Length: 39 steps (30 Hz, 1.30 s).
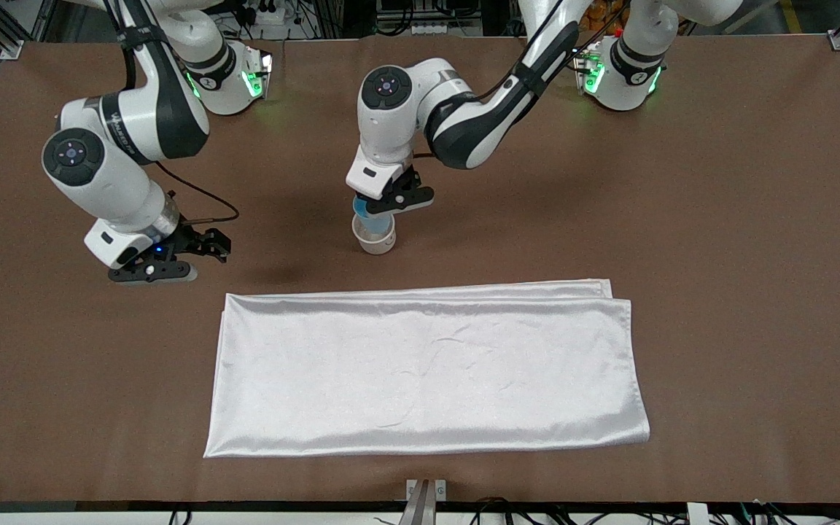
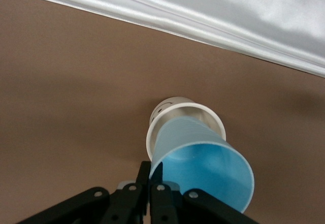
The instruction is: Place blue cup into white mug on table
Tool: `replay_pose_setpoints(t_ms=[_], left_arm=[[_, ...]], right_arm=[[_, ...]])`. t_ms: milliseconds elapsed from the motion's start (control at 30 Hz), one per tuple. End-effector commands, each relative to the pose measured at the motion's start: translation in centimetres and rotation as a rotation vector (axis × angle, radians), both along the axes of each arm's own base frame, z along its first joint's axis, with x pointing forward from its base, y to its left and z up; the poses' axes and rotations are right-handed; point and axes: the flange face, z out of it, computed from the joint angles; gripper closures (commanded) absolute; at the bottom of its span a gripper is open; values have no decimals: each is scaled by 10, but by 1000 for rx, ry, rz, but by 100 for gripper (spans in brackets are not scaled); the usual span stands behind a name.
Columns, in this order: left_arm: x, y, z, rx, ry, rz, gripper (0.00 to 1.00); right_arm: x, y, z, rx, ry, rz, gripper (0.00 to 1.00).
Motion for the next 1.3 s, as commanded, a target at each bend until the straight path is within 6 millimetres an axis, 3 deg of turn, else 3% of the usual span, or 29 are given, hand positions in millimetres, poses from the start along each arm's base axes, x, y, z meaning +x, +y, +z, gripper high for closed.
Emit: replay_pose_setpoints(t_ms=[0, 67, 100, 267, 300, 467, 667, 1033, 1267], left_arm=[[1, -11, -17, -26, 17, 47, 100], [1, -11, -23, -25, 20, 51, 98], [1, -11, -25, -24, 21, 51, 87], [4, -12, -26, -29, 17, 54, 7], [4, -12, -24, -31, 13, 46, 0], [13, -7, -6, -43, -17, 43, 0], [45, 19, 46, -55, -119, 57, 0], [127, 130, 135, 0, -201, 10, 0], [155, 199, 177, 41, -199, -39, 0]], right_arm=[[-29, -14, 7, -2, -32, 7, 0], [-27, -22, 8, -6, -29, 39, 0], [-26, -28, 9, -8, -29, 52, 0], [-19, -61, 12, -15, -31, 116, 0], [-19, -66, 12, -16, -30, 124, 0], [-14, -78, 20, -18, -37, 120, 0], [0, -78, 55, -12, 6, 35, 0], [13, -77, 135, 36, 14, -16, 0], [12, -74, 182, 64, 13, -63, 0]])
